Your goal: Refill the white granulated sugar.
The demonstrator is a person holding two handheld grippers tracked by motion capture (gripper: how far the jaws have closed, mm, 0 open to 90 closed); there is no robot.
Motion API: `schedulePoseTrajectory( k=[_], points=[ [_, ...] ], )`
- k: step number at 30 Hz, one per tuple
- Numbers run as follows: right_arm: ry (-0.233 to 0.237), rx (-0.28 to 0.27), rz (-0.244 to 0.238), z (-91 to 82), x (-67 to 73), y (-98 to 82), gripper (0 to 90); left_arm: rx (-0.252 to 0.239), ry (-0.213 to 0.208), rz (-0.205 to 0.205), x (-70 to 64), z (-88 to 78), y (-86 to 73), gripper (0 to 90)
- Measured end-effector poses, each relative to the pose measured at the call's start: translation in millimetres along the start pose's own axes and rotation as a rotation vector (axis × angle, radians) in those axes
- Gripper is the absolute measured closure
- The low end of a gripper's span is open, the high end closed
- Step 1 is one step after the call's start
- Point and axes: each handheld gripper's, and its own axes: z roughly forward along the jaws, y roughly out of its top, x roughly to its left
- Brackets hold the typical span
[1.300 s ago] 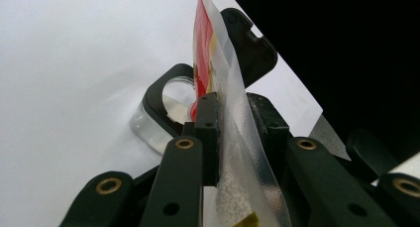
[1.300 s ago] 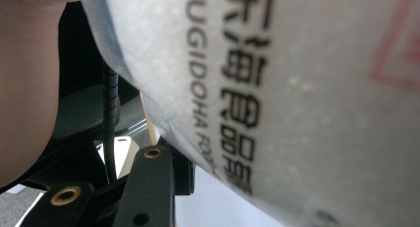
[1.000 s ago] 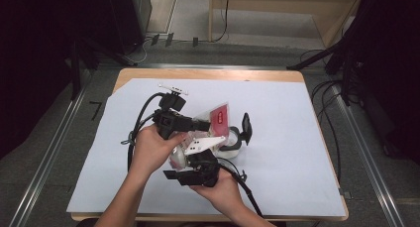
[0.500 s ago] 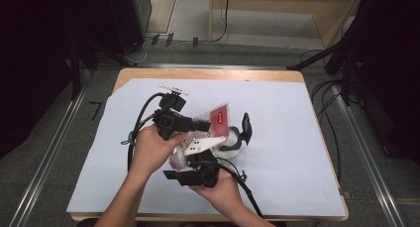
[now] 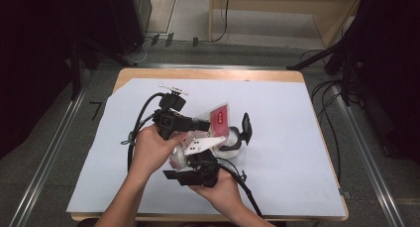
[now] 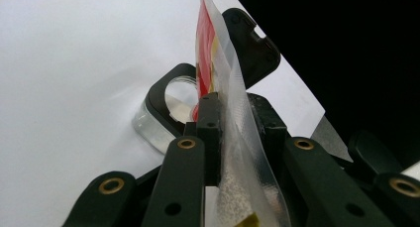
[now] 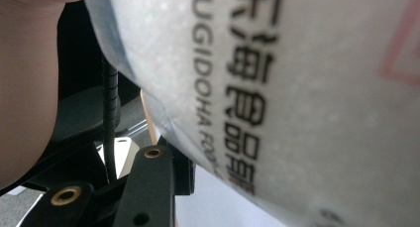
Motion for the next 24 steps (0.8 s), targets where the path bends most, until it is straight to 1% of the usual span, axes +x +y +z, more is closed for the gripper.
schedulePoseTrajectory(
  k=[24],
  points=[
    [0.001,-0.011,0.005,0.1,0.3,-0.5,62.5,0.002,0.0,0.002,-0.4,-0.8,0.2,77.5]
  ],
)
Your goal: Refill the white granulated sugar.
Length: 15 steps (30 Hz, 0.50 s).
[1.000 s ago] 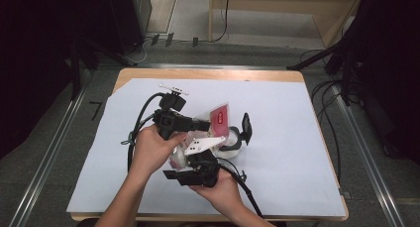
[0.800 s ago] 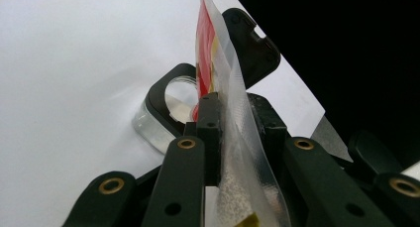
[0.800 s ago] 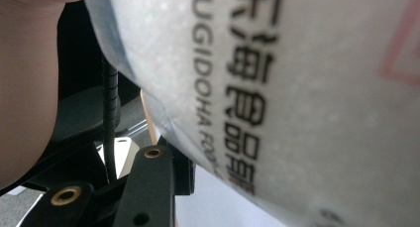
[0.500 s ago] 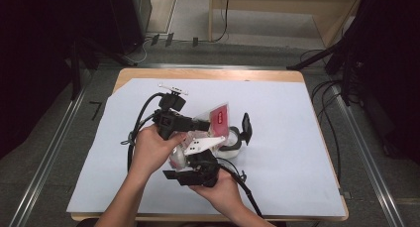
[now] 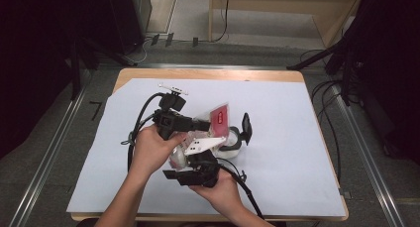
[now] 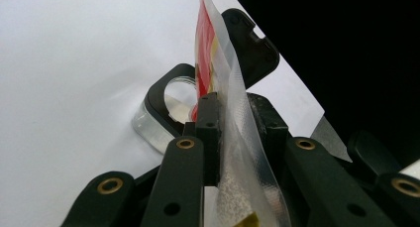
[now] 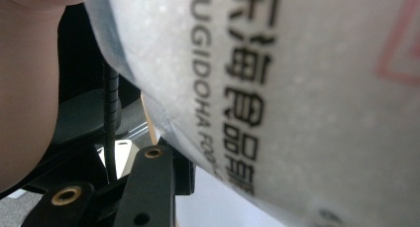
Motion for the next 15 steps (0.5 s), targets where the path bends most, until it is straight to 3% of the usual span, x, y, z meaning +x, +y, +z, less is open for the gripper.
schedulePoseTrajectory(
  k=[15],
  points=[
    [0.022,-0.014,0.004,-1.1,-0.8,1.0,62.6,-0.011,0.008,0.004,-3.7,-2.9,-0.4,75.0]
  ],
)
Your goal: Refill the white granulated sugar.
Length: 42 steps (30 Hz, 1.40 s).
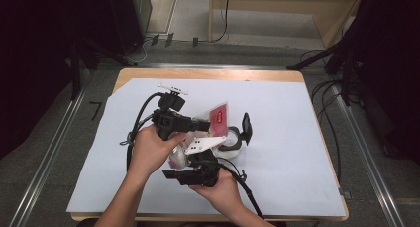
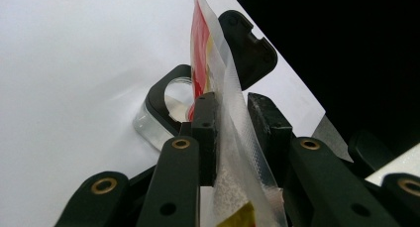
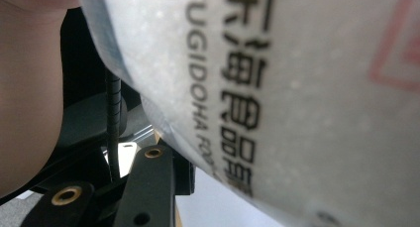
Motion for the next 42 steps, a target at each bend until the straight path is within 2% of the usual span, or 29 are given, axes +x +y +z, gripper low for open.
schedulePoseTrajectory(
  k=[13,23,28,42],
  points=[
    [0.001,0.001,0.005,-0.5,-0.9,0.3,62.6,0.004,-0.002,-0.002,0.2,-0.4,-0.4,74.3],
    [-0.003,0.008,0.009,-0.1,-0.4,0.2,62.5,0.014,0.0,-0.004,0.8,0.0,-0.7,76.9],
    [0.009,0.003,0.015,-1.1,-0.1,0.9,62.5,0.01,0.001,0.0,-0.5,-1.0,-0.2,76.2],
    [0.004,0.013,0.004,-0.2,-1.3,0.4,61.9,0.014,0.019,0.0,-1.3,0.7,-0.1,77.3]
  ],
)
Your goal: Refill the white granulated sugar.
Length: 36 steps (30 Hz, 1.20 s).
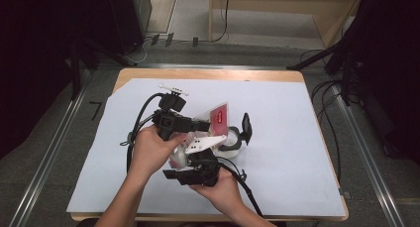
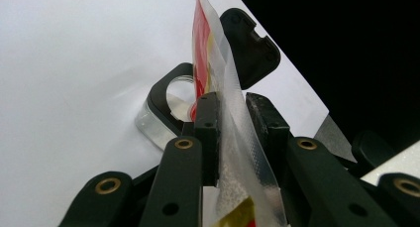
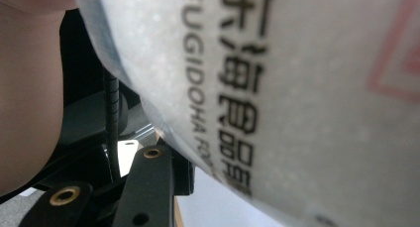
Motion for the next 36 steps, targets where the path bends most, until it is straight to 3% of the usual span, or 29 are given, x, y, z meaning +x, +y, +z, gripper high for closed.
schedulePoseTrajectory(
  k=[10,36],
  points=[
    [-0.019,-0.002,-0.017,0.2,1.5,-0.5,62.2,-0.007,-0.001,-0.001,-0.7,0.4,-0.2,77.5],
    [-0.009,-0.004,-0.015,-0.1,0.8,-0.4,62.4,-0.008,0.0,-0.005,-0.4,0.1,-0.7,76.7]
  ],
)
